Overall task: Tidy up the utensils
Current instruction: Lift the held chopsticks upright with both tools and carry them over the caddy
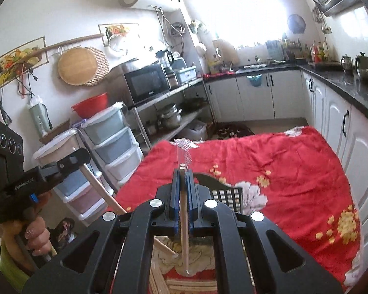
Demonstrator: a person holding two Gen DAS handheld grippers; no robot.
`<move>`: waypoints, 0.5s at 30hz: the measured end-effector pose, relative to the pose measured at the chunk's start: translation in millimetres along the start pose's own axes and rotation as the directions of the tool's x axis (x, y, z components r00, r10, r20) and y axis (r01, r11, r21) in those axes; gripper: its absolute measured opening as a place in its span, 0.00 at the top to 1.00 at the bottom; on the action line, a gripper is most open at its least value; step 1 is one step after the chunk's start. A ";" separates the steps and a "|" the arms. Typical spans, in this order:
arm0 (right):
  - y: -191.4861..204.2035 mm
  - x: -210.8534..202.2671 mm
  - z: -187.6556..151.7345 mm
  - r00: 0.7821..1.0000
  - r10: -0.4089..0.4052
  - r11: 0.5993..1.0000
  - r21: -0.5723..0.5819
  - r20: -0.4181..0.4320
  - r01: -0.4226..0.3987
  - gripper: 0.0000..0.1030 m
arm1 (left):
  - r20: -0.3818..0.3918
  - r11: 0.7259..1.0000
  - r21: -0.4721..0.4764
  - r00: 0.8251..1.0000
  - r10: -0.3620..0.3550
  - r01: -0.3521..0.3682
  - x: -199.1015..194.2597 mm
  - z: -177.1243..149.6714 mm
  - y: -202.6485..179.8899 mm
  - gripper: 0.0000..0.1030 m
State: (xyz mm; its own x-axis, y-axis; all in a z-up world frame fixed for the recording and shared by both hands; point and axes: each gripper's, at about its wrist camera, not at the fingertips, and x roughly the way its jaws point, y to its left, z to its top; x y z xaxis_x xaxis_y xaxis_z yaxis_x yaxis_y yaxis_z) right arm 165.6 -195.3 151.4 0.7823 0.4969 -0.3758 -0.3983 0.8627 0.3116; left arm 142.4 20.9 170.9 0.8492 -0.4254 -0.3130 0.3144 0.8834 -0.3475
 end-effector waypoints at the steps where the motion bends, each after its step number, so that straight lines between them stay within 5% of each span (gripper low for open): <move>1: 0.7 -1.2 3.2 1.000 -0.004 1.000 -0.006 0.013 0.004 0.95 | 0.010 1.000 0.005 1.000 0.003 -0.003 -0.5 3.6 -1.4 0.98; 15: 0.1 -16.0 47.0 0.979 -0.038 0.998 -0.036 0.198 0.046 0.95 | 0.130 0.993 0.040 0.986 0.102 -0.108 -2.8 41.1 1.4 0.98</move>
State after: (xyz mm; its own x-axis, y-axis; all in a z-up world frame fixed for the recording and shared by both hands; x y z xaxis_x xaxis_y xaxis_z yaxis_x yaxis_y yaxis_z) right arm 175.6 -207.5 198.5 0.8762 0.4353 -0.2070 -0.3788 0.8874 0.2628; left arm 157.9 31.4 207.6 0.9248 -0.3040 -0.2290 0.2378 0.9313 -0.2759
